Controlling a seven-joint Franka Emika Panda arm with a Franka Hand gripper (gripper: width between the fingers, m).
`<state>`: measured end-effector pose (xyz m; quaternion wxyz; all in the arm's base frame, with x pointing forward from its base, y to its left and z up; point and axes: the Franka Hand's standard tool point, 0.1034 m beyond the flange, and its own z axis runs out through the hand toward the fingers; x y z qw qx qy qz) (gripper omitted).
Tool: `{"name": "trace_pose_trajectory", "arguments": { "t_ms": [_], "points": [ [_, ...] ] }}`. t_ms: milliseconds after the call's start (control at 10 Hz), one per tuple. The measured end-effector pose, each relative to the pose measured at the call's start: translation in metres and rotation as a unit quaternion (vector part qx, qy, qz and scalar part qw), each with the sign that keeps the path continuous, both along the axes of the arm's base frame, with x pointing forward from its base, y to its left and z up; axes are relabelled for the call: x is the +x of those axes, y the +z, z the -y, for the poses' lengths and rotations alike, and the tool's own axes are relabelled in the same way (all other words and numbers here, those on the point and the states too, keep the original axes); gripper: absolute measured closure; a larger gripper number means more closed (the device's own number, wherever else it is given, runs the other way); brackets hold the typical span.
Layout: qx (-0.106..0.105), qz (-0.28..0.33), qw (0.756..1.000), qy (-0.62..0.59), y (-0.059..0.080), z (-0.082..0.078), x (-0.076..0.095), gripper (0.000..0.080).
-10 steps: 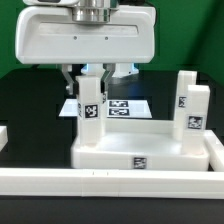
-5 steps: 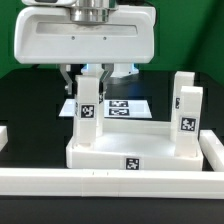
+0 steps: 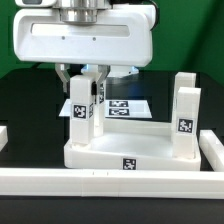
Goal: Assemble desk
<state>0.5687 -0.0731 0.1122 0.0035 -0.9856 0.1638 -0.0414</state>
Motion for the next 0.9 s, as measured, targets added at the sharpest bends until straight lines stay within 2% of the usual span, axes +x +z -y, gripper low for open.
{"name": "trace_pose_trajectory", "arguments": {
  "t_ms": [200, 400, 600, 700, 900],
  "points": [
    [0.012, 0.001, 0.993, -0.12, -0.0006, 0.0007, 0.0, 0.0508],
    [0.021, 0.003, 0.975, -0.219, -0.0008, 0.0004, 0.0005, 0.0508],
    [0.031, 0.004, 0.95, -0.311, -0.0011, -0.0016, 0.0017, 0.0508],
    [0.041, 0.005, 0.927, -0.372, -0.0011, -0.0031, 0.0021, 0.0508],
    [0.046, 0.005, 0.903, -0.428, -0.0014, -0.0064, 0.003, 0.0508]
  ]
}}
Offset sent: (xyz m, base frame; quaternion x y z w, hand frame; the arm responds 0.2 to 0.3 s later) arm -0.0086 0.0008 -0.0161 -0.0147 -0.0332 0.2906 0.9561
